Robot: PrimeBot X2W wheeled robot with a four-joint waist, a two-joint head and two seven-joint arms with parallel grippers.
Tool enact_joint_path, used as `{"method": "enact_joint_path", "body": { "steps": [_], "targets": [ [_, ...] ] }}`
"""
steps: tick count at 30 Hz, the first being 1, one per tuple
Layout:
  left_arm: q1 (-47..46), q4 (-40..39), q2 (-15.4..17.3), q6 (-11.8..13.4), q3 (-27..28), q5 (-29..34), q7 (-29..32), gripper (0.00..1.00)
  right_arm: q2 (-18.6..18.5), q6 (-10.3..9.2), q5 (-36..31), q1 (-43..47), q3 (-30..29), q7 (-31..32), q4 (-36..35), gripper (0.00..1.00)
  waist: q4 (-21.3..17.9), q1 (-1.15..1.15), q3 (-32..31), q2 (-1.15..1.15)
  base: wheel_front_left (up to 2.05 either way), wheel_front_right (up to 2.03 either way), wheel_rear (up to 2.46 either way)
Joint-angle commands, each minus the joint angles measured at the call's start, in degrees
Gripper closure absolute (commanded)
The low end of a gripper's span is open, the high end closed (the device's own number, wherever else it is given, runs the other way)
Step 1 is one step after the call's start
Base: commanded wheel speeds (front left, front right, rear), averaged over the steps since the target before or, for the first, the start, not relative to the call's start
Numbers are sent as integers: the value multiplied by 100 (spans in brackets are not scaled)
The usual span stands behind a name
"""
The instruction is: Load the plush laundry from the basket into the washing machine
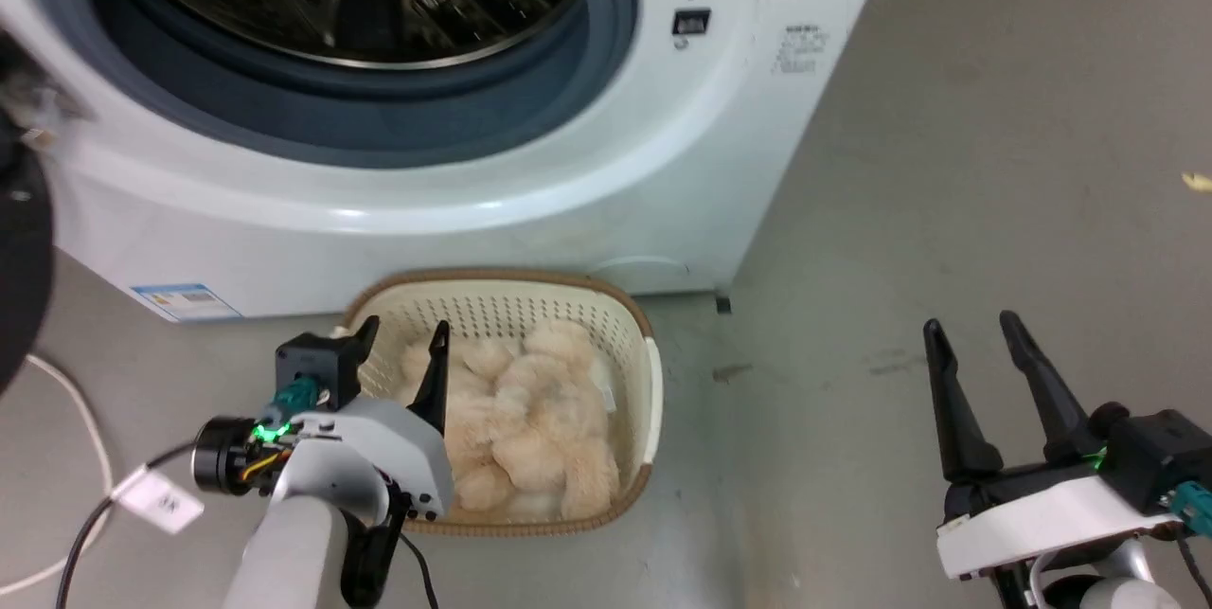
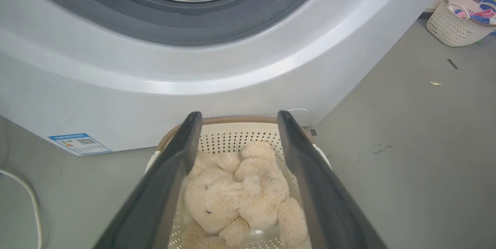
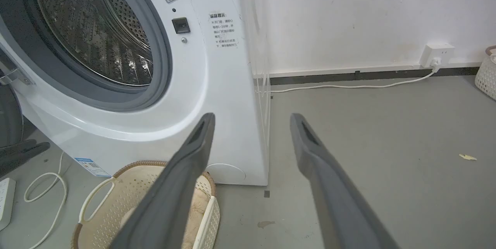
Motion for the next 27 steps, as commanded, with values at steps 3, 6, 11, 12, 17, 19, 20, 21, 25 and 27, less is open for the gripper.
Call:
{"method": "enact_joint_path", "body": {
  "steps": [3, 6, 11, 12, 17, 19, 20, 21, 25, 27],
  "targets": [
    [-306, 281, 114, -34, -97, -95, 226, 0, -1, -1, 148, -110, -30, -79, -114, 0, -151, -1, 345, -1, 0, 0, 0],
    [-509, 494, 177, -25, -187, -123, 490, 0, -1, -1, 238, -109, -58, -115, -170, 0, -203, -1, 555, -1, 0, 0, 0],
    [-1029, 964, 489, -51, -609, 12, 1285, 0, -1, -2, 514, -141, -70, -211, -307, 0, -357, -1, 1114, -1, 0, 0, 0],
    [-1092, 1006, 533, -58, -669, 37, 1378, 0, -1, -2, 549, -145, -67, -223, -326, 0, -375, -1, 1183, -1, 0, 0, 0],
    [-1378, 1156, 771, -103, -1008, 191, 1784, 0, -1, -2, 707, -155, -46, -283, -411, 0, -475, -1, 1529, -1, 0, 0, 0],
    [-1476, 1195, 865, -129, -1181, 272, 1910, 0, -1, -2, 770, -156, -55, -307, -446, 0, -498, -1, 1651, -1, 0, 0, 0],
    [-1523, 1212, 908, -143, -1274, 312, 1973, 0, -1, -2, 799, -151, -63, -319, -464, 0, -507, -1, 1710, -1, 0, 0, 0],
    [-1572, 1220, 949, -156, -1365, 348, 2019, 0, -1, -2, 827, -144, -71, -331, -483, 0, -514, -1, 1772, -1, 0, 0, 0],
    [-1781, 1264, 1131, -203, -1789, 512, 2231, 0, -1, -2, 944, -120, -97, -378, -568, 0, -549, -1, 2016, -1, 0, 0, 0],
    [-1908, 1300, 1228, -221, -1996, 569, 2335, 0, -1, -2, 1013, -106, -103, -402, -612, 0, -567, -1, 2134, -1, 0, 0, 0]
  ]
}}
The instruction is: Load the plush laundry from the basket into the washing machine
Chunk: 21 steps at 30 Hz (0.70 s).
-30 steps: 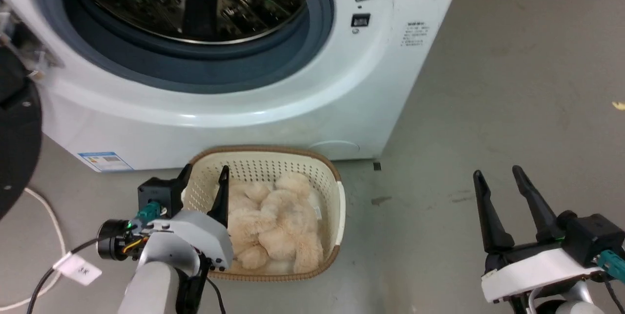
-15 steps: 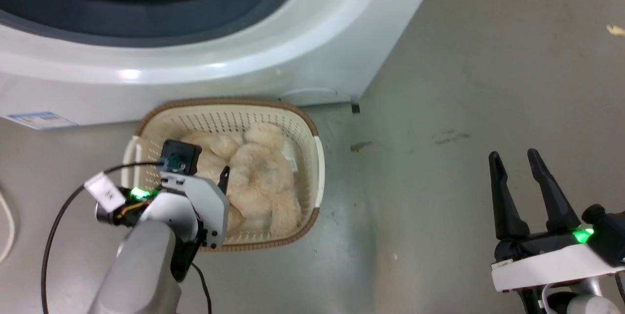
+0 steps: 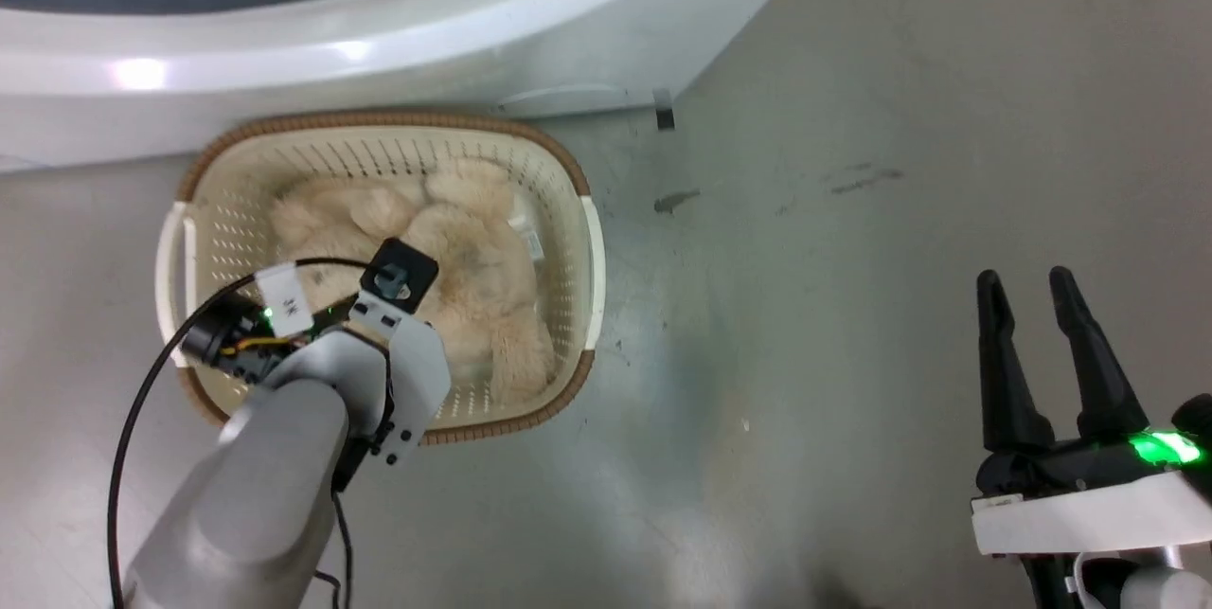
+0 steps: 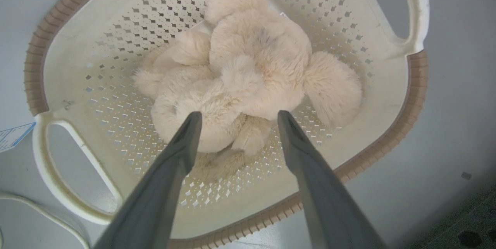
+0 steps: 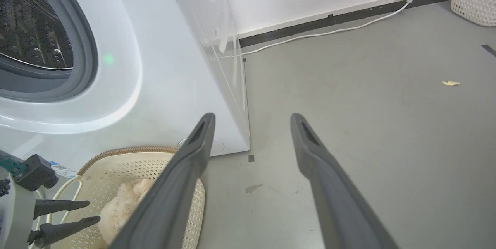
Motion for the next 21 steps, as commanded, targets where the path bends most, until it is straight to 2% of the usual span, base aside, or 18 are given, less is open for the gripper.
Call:
{"method": "enact_joint_path", "body": {
  "steps": [1, 12, 21],
  "targets": [
    [-225, 93, 112, -36, -169, 43, 110, 0, -2, -2, 110, -49, -18, -63, -78, 0, -42, -1, 179, 0, 0, 0, 0],
    [-959, 296, 621, -108, -945, 313, 484, 0, -2, -3, 467, 126, -14, -195, -305, 0, -174, -1, 787, 0, 0, 0, 0],
    [-1473, 519, 881, -77, -1388, 376, 768, 0, -2, -3, 738, 217, 73, -302, -441, 0, -329, -1, 1241, 0, 0, 0, 0]
  ]
}}
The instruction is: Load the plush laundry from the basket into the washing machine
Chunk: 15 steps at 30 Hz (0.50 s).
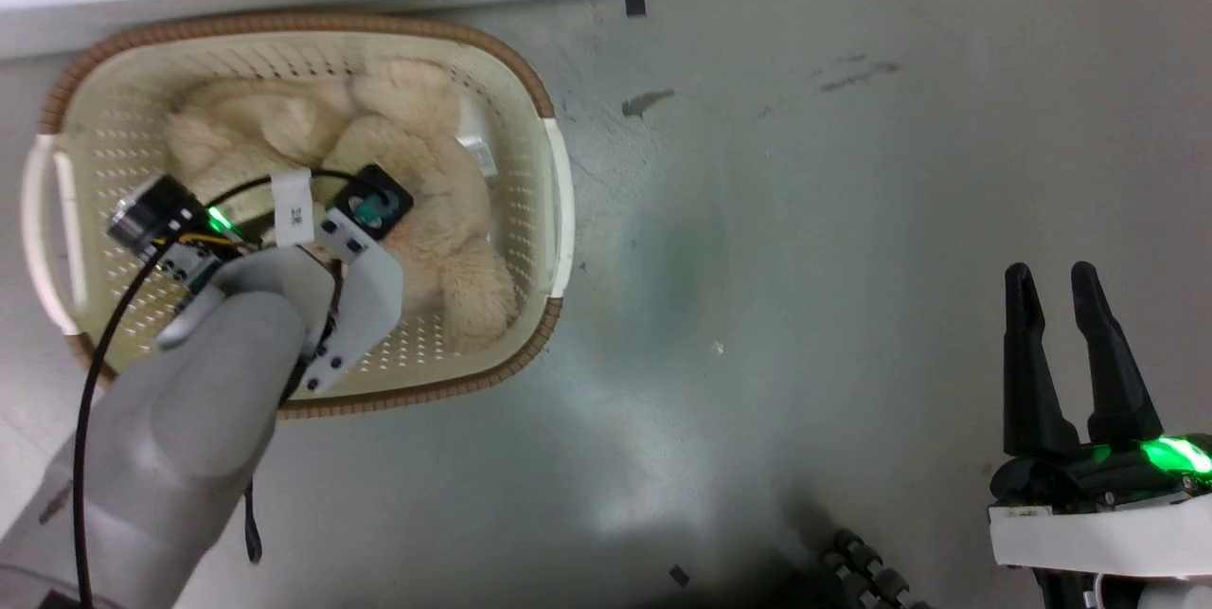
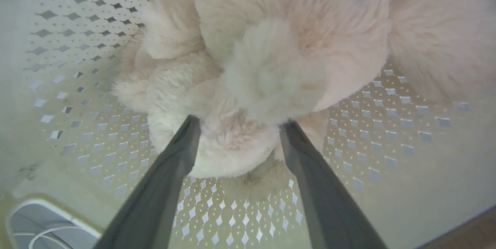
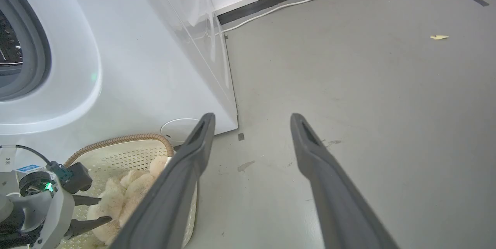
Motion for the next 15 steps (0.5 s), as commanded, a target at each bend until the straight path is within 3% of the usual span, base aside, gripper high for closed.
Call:
{"method": "enact_joint_path", "body": {
  "steps": [1, 12, 14, 15],
  "targets": [
    [-230, 124, 97, 44, -132, 54, 91, 0, -2, -3, 113, 45, 22, -65, -66, 0, -76, 0, 153, 0, 0, 0, 0],
    [-806, 548, 281, 56, -631, -4, 458, 0, -2, -4, 474, 104, 134, -197, -241, 0, -284, 0, 677, 0, 0, 0, 0],
    [-894, 587, 317, 23, -735, -41, 459, 74, -2, -4, 541, 95, 155, -221, -264, 0, -318, 0, 777, 0, 0, 0, 0],
    [-940, 600, 334, 3, -797, -54, 457, 100, -2, -4, 577, 81, 167, -233, -273, 0, -334, 0, 825, 0, 0, 0, 0]
  ]
}}
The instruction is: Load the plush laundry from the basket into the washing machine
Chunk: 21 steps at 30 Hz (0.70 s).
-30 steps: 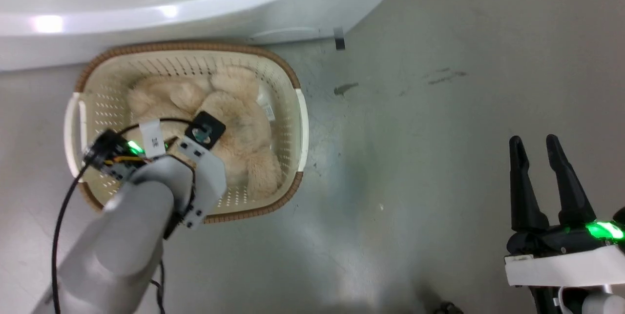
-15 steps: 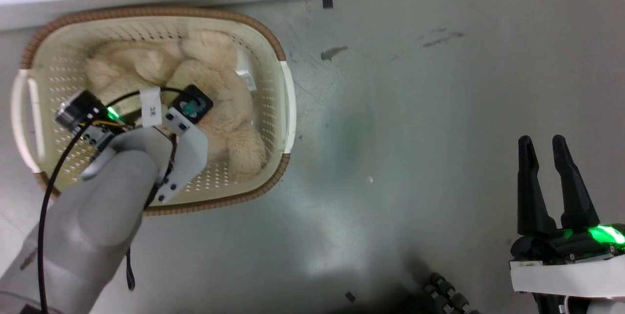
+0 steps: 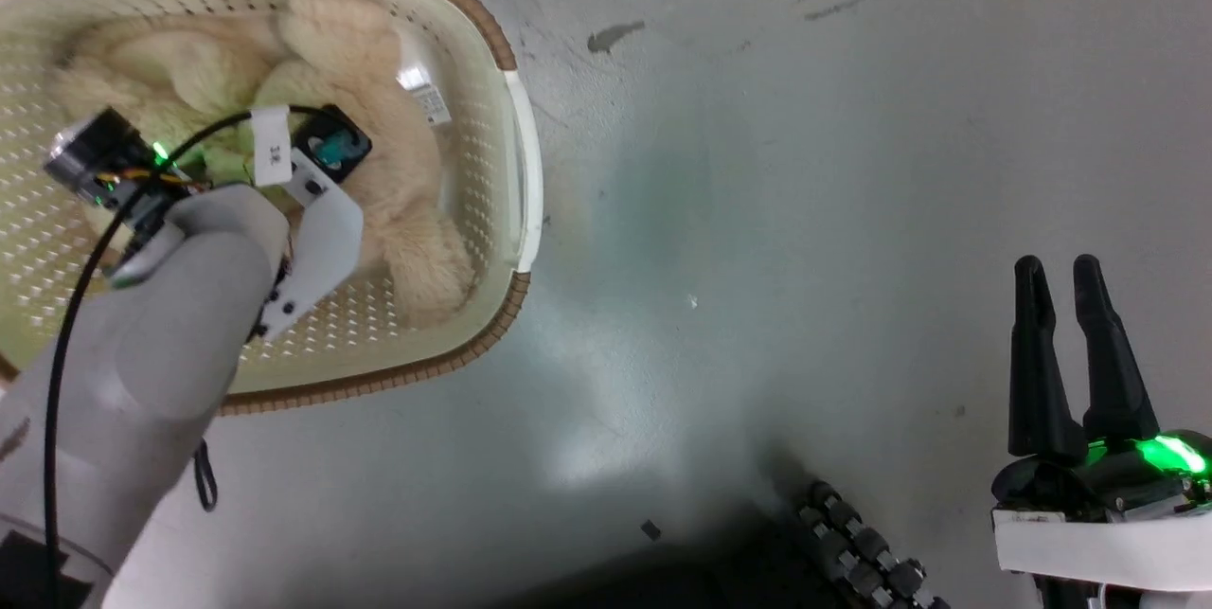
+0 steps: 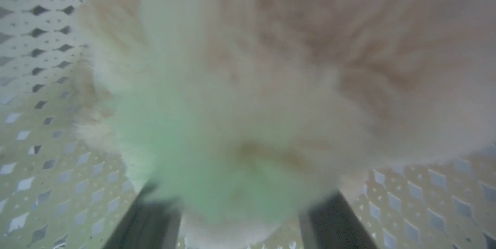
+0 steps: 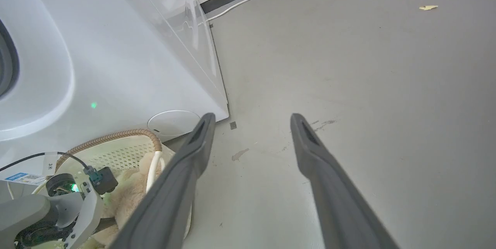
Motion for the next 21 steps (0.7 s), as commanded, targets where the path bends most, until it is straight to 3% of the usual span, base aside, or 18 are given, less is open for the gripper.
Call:
{"method": "enact_joint_path", "body": {
  "steps": [1, 12, 21],
  "targets": [
    [-169, 137, 93, -57, -189, -41, 82, 100, -1, -4, 128, 33, 26, -83, -67, 0, -70, 0, 153, 0, 0, 0, 0],
    [-389, 92, 403, -147, -471, -328, 21, 100, -1, -4, 399, -519, 333, -161, 156, 0, -359, 0, 277, 0, 0, 0, 0],
    [-60, -114, 158, -108, -432, -669, -492, 100, -1, -4, 295, -884, 182, -161, 587, 0, -93, 0, -383, 0, 0, 0, 0]
  ]
}}
